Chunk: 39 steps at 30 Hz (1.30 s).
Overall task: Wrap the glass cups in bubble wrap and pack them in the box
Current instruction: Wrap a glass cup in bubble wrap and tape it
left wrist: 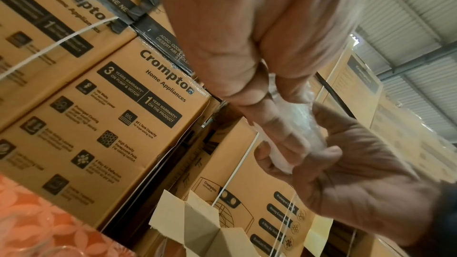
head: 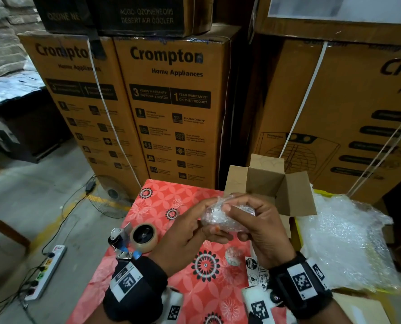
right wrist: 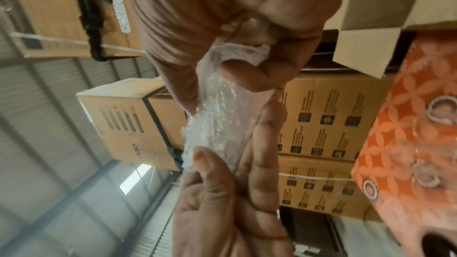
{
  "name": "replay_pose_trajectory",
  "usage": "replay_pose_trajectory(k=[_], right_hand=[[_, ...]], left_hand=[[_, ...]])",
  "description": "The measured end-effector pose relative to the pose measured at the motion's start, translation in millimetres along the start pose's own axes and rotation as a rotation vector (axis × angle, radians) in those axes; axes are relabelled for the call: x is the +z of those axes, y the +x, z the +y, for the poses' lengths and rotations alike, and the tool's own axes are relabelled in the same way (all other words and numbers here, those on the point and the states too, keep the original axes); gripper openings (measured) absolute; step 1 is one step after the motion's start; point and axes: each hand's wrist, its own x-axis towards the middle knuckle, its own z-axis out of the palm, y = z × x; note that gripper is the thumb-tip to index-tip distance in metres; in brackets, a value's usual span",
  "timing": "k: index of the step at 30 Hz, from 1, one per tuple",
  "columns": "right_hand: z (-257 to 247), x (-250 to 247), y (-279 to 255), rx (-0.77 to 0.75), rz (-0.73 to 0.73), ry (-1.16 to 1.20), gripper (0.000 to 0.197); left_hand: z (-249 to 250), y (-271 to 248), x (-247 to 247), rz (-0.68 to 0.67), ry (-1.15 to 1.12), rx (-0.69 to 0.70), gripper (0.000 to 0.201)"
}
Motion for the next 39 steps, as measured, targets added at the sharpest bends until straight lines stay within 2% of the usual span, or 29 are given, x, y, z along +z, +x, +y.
replay_pose_trajectory(k=[3,7,8,10,13,17,19,22,26,29,31,34,36,39], right_hand=[[0,-1,-1,0.060,-0.016,0.072,0.016],[1,3,-2,0.056,-0.034,0.095,0.036],[1,5,-2,0.045,-0.027,0.072,0.036],[5,8,-4,-0.001,0.010,0.033,0.021],[10,10,-6,-0.133,0.016,-0.053,0.008],[7,13,-8,-0.279,-0.108,-0.049,0.016],[10,14,-7,-0.326,-0.092,-0.074,0.014],[20,10,-2,-0.392,-0.050,-0.152,0.010],[26,10,-3,-0.383,-0.049,-0.090,0.016],[25,14,-5,-0.380,-0.088,-0.019,0.020],[24,14,-5,-0.390,-0.132,-0.018,0.031],[19,12,-3,-0.422,-0.187,-0.051,0.063],[15,9,-3,-0.453,-0.226,-0.057,0.068],[11,8,-3,-0.506,-0.251,-0.127,0.066]], left_hand=[[3,-1,-1,0.009,-0.127,0.000,0.036],[-1,-4,11,0.108,-0.086,0.020,0.015],[-4,-3,14,0.152,-0.065,0.013,0.015],[-8,-2,19,0.237,-0.041,0.002,0.013],[-5,1,23,0.332,-0.069,0.007,0.012],[-4,4,22,0.405,-0.143,-0.011,0.012],[-3,6,22,0.429,-0.149,-0.023,0.018],[-2,6,23,0.430,-0.155,-0.023,0.021],[0,4,22,0.418,-0.206,-0.026,0.021],[2,4,21,0.428,-0.250,-0.061,0.033],[1,3,20,0.432,-0.288,-0.073,0.040],[0,3,18,0.439,-0.303,-0.089,0.036],[3,3,17,0.425,-0.266,-0.092,0.030],[7,2,16,0.388,-0.235,-0.118,0.027]])
